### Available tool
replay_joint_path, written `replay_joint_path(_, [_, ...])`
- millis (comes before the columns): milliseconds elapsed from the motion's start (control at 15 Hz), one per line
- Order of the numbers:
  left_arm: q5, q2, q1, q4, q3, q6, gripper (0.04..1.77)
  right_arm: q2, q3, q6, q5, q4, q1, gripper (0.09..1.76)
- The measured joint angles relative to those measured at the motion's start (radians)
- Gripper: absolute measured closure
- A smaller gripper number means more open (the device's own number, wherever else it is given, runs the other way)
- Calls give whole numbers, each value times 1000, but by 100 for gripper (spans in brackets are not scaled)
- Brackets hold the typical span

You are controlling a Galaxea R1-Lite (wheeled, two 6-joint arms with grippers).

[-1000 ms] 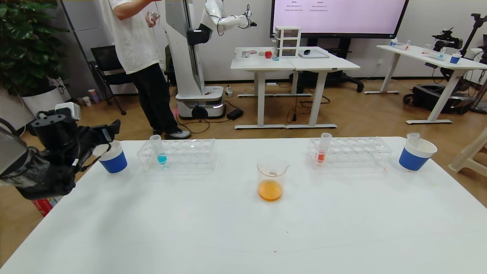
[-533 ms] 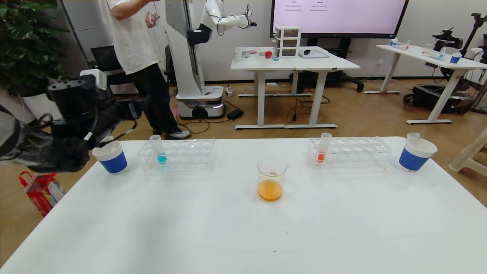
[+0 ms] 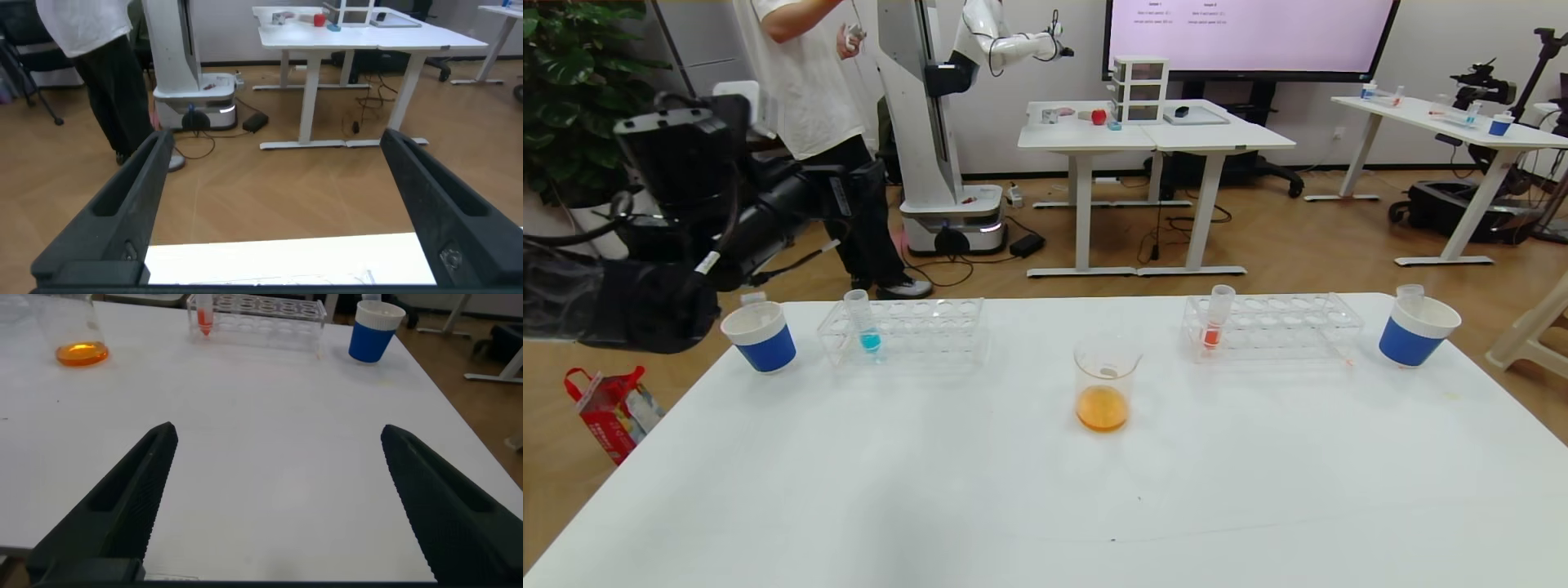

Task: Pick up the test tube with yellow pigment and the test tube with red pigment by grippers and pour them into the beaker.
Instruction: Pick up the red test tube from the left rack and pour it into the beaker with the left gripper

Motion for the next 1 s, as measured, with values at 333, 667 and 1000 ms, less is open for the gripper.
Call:
replay_joint_path(333, [2, -257, -5, 211, 51, 50, 6, 0, 0, 0, 0, 0, 0, 11])
replay_joint_path(667, [4, -645, 30, 493, 219, 102, 6, 0, 0, 0, 0, 0, 0, 11])
replay_joint_path(1000, [0, -1026, 72, 719, 337, 110, 6, 0, 0, 0, 0, 0, 0, 11])
